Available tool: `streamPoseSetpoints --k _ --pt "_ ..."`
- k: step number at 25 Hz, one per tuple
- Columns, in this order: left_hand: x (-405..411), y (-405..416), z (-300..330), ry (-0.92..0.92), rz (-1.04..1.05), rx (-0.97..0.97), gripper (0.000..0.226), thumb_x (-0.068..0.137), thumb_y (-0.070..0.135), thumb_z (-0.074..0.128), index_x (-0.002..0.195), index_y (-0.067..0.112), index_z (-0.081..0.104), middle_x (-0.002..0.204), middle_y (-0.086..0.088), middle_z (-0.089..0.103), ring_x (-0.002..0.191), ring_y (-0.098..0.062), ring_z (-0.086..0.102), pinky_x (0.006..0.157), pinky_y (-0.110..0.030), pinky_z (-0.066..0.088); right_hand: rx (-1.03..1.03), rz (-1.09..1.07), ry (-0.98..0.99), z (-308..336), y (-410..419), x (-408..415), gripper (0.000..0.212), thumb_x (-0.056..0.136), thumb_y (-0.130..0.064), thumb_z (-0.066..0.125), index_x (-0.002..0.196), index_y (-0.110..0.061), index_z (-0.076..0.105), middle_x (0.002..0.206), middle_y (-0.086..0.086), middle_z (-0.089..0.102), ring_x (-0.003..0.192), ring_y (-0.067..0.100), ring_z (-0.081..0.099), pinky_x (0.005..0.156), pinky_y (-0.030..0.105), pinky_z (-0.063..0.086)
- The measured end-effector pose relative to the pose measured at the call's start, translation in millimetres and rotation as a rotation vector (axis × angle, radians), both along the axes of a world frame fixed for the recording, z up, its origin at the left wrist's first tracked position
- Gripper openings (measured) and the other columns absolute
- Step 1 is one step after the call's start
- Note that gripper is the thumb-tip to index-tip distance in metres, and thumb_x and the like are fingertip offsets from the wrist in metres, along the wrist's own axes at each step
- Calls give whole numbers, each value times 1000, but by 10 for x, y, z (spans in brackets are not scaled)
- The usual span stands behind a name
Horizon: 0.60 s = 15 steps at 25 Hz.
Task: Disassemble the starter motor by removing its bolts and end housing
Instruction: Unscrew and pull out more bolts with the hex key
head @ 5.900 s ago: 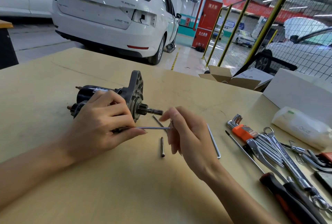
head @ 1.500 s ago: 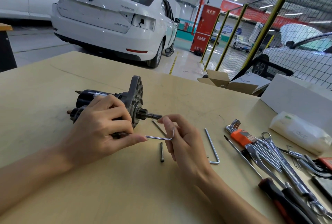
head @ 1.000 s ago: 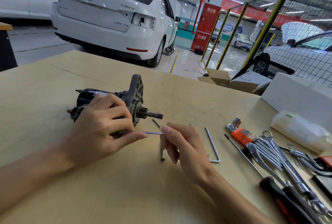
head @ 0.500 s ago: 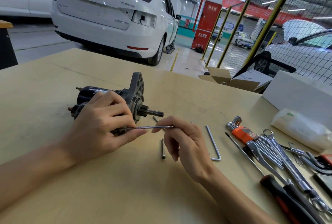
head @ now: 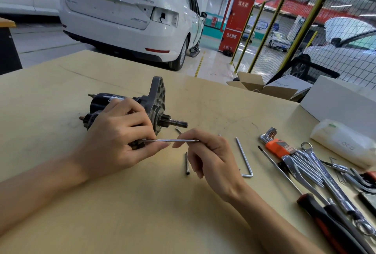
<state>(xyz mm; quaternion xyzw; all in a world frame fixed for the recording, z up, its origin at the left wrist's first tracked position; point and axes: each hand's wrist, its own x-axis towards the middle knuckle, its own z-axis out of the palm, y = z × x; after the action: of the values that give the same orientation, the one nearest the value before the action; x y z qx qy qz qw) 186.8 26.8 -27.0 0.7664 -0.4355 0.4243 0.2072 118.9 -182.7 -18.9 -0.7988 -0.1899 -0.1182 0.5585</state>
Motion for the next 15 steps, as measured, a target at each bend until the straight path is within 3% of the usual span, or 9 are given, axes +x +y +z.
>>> streamPoseSetpoints --k 7,15 --pt "18 10 -22 6 -9 4 38 91 45 64 65 18 72 72 10 64 86 -16 51 75 -38 39 -19 6 -6 -33 -22 17 33 87 -9 38 87 -20 70 46 -3 45 43 6 41 50 18 35" --pt "14 -2 -12 -9 -4 -2 37 90 44 66 66 15 71 73 8 65 86 -18 51 81 -33 34 -13 5 -4 -4 -11 26 33 86 -9 39 84 -22 69 45 -3 44 42 7 40 50 22 33"
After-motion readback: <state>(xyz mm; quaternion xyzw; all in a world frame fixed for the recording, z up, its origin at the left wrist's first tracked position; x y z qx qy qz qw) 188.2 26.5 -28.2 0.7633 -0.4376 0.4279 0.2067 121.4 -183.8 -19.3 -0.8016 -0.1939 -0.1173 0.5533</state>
